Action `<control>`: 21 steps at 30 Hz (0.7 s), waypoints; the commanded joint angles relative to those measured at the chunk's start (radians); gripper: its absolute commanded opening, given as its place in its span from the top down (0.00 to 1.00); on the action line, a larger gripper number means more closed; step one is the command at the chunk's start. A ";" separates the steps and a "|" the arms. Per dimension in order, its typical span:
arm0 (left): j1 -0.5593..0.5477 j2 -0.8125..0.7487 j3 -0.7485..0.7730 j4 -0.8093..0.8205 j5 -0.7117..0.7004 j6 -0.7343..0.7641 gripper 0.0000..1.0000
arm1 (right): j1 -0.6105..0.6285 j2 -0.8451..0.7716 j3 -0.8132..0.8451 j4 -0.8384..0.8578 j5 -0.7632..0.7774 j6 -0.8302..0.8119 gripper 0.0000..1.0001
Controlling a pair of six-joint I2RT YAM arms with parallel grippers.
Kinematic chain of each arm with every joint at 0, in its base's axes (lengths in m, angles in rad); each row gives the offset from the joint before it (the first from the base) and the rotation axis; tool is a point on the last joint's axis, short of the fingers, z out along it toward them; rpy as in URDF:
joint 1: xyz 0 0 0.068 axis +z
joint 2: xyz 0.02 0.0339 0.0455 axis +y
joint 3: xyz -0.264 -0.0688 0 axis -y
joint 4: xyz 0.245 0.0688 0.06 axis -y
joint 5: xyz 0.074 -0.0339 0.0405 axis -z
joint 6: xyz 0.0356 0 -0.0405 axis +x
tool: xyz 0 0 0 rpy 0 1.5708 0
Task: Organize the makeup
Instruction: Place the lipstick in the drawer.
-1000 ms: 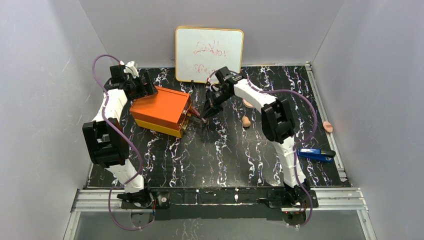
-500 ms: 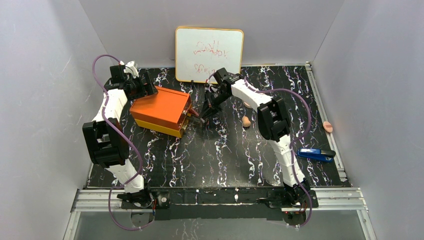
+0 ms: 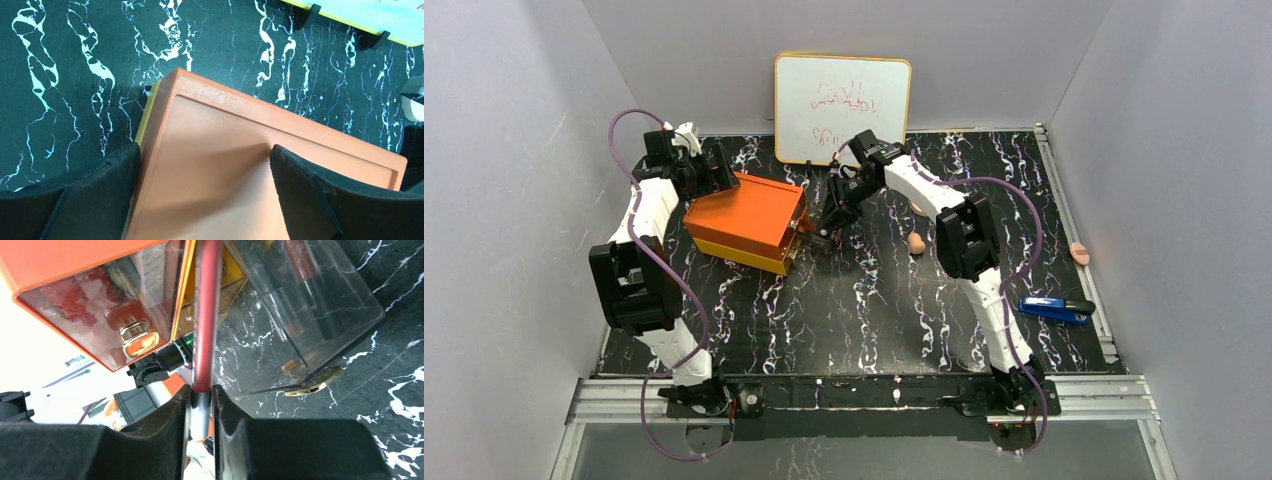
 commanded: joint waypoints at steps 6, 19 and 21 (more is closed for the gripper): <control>-0.016 0.015 -0.054 -0.199 -0.055 0.050 0.04 | 0.008 0.007 0.058 -0.006 -0.056 0.006 0.50; -0.016 -0.002 -0.060 -0.199 -0.055 0.050 0.04 | -0.080 -0.199 -0.001 -0.064 0.274 -0.052 0.47; -0.016 0.000 -0.059 -0.198 -0.054 0.050 0.04 | -0.120 -0.287 -0.050 -0.061 0.470 -0.063 0.47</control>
